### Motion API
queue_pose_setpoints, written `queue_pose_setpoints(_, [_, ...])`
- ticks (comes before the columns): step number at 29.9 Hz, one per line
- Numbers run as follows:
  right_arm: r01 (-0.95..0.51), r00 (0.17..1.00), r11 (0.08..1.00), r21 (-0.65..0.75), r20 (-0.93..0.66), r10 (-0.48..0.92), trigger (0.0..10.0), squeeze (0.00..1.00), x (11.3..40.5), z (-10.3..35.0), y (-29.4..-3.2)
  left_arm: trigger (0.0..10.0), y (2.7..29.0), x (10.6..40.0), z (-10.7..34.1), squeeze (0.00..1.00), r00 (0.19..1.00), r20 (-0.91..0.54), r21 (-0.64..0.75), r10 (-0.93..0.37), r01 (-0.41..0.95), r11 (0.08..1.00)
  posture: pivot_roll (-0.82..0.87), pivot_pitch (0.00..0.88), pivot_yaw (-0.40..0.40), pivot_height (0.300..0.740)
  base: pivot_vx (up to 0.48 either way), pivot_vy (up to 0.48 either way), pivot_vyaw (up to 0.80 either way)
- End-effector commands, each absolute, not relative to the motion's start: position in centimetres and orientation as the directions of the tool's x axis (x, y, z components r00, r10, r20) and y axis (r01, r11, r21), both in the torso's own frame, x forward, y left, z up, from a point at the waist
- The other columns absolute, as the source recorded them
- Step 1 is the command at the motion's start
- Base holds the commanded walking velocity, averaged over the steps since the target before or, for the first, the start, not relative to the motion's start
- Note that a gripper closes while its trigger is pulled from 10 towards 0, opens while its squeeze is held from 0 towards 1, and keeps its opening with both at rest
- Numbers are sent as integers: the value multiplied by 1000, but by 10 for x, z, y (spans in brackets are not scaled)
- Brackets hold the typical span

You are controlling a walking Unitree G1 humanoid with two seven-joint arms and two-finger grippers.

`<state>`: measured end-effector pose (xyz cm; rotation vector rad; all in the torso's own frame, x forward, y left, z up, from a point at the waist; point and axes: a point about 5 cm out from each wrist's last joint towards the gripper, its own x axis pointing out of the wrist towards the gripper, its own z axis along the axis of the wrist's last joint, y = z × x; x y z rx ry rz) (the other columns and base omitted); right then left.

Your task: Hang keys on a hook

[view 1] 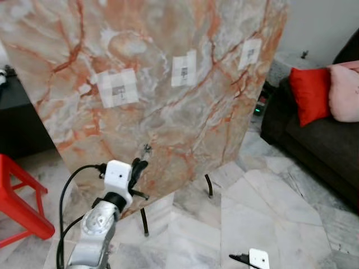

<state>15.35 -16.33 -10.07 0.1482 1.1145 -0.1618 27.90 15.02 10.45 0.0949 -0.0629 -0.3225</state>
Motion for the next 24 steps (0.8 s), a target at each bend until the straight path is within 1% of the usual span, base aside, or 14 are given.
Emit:
queue_pose_setpoints(1, [211, 435, 977, 31, -898, -65, 10000, 0, 155, -100, -167, 10000, 148, 281, 114, 0, 943, 62, 124, -328, 319, 940, 78, 0, -73, 740, 0, 0, 0])
queue_pose_setpoints(11, [203, 441, 979, 38, -896, -57, 10000, 0, 155, -100, -167, 10000, 138, 282, 123, 0, 934, 85, 120, -346, 335, 935, 79, 0, -77, 740, 0, 0, 0])
queue_pose_setpoints(22, [201, 442, 979, 39, -895, -55, 10000, 0, 155, -100, -168, 10000, 132, 286, 135, 0, 932, 112, 129, -345, 331, 935, 82, 0, -81, 740, 0, 0, 0])
queue_pose_setpoints(24, [199, 443, 979, 40, -895, -54, 10000, 0, 156, -100, -168, 10000, 127, 288, 137, 0, 924, 119, 127, -364, 349, 928, 83, 0, -82, 740, 0, 0, 0])
